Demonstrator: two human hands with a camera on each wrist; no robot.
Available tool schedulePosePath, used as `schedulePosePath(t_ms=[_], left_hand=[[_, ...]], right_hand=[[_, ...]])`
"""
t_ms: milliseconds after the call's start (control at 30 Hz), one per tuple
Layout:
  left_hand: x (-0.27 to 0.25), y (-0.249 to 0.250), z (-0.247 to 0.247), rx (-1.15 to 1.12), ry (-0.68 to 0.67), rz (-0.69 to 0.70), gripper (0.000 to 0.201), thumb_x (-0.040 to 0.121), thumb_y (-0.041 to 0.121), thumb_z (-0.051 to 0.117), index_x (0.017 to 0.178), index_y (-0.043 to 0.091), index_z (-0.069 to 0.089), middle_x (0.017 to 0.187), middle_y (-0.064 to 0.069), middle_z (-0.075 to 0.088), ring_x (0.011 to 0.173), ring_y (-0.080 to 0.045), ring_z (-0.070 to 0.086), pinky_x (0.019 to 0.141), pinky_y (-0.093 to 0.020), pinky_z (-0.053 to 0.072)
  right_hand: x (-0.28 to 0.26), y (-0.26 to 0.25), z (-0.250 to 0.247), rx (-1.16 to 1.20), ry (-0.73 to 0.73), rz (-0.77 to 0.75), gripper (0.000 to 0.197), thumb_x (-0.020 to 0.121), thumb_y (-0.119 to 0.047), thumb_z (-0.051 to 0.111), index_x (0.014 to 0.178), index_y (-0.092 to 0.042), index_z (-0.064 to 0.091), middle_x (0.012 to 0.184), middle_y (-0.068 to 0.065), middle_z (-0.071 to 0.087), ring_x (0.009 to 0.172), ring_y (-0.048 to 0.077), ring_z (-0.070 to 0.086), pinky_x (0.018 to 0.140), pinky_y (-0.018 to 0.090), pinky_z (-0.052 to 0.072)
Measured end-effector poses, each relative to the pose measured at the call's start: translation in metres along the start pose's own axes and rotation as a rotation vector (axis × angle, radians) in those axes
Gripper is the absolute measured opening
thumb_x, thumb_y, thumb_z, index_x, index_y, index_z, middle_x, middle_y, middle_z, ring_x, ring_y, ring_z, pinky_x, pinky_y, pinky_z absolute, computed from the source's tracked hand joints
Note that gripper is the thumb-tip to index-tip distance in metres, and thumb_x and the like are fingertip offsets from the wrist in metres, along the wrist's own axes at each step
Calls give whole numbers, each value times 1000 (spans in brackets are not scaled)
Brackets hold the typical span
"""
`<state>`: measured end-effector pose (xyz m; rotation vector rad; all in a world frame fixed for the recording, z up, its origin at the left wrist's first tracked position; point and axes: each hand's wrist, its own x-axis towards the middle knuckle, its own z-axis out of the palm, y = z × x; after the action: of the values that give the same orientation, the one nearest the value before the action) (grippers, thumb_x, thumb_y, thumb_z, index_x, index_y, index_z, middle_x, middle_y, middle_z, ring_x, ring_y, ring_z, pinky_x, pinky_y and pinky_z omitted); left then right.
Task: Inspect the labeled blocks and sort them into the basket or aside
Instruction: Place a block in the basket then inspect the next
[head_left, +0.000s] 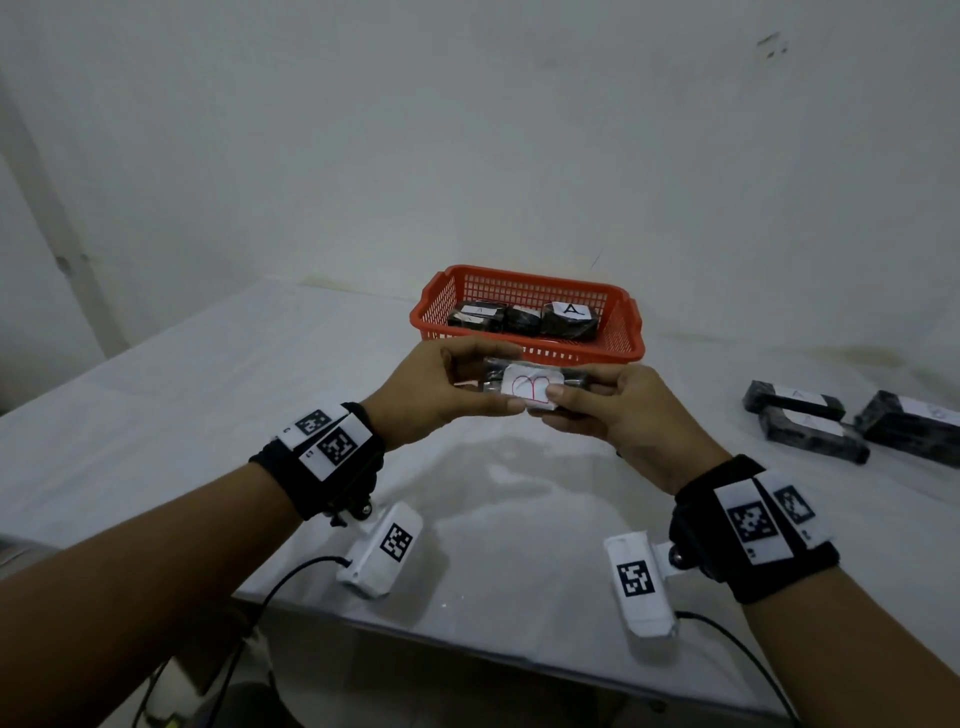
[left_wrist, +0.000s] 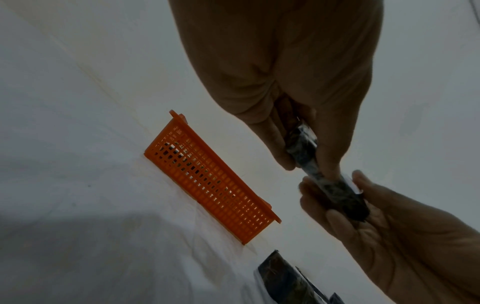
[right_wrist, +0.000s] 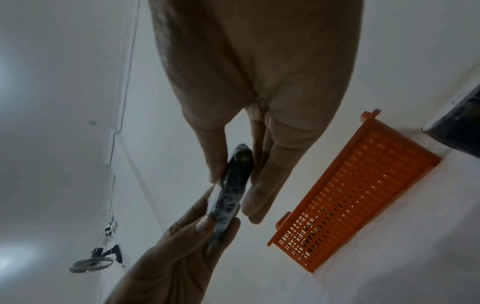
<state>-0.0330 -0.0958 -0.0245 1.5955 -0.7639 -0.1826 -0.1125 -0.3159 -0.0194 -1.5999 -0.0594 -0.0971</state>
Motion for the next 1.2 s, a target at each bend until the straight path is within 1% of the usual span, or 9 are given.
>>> schedulePosePath(t_ms=[100,200,500,667,767,867,1000,1100,1200], left_hand=[[-3,-4,6,-49,-4,-40,32,91,7,72,123,3,70,111,-6,78,97,-22,77,79,-27,62],[-4,-6,9,-59,34,-40,27,91,4,72,116,-3,72,105,-10,79,90,-27,78,74,-28,62],[-7,-7,13,-67,32,-63,21,95,10,68,114,3,74,105,-8,79,94,-26,77,78,-35,64],[-6,-8,10,-76,11,-79,26,94,9,69,118,1,72,109,-10,78,97,-26,76,82,-37,64],[-6,-8,12,-42,25,-45,24,89,2,73,114,1,74,104,-8,79,92,-24,77,78,-32,63],[-5,-10,13,-28,64,5,25,87,-3,74,111,7,75,103,-2,80,93,-21,77,80,-30,62],[-4,-12,11,48,102,42,30,86,-2,77,113,11,75,109,-2,79,101,-18,76,86,-36,63],[-5,-10,14,61,95,49,33,85,3,78,118,9,74,112,-1,78,103,-15,75,89,-32,62],[-8,-9,18,-20,32,-31,35,88,9,77,123,10,72,114,-3,77,103,-20,75,89,-35,62]], right_hand=[[-1,1,-4,-29,35,-23,29,91,-4,73,120,-2,72,110,12,79,99,28,78,84,32,64],[0,1,-4,-52,47,-16,28,90,-7,75,117,-1,73,110,13,79,99,28,78,87,38,64],[-2,5,1,-21,63,-9,26,88,-11,77,112,-1,75,105,13,80,98,28,78,85,36,64],[-5,7,-2,4,46,0,32,86,-1,78,117,1,73,108,14,80,98,29,78,83,33,64],[-4,9,-3,-28,77,-9,29,85,-1,79,114,0,74,106,12,80,98,29,78,84,35,64],[-5,8,-3,-23,53,-20,34,83,-9,81,116,-4,74,110,10,79,103,26,77,87,37,63],[-5,5,-4,36,20,5,39,84,-25,77,117,-3,75,113,11,78,104,26,76,87,34,63],[-5,7,-5,83,52,15,30,94,-17,70,114,4,74,114,16,77,104,29,76,85,29,63],[-7,10,-7,43,71,-23,25,93,-12,72,113,3,75,112,15,78,105,28,76,92,32,62]])
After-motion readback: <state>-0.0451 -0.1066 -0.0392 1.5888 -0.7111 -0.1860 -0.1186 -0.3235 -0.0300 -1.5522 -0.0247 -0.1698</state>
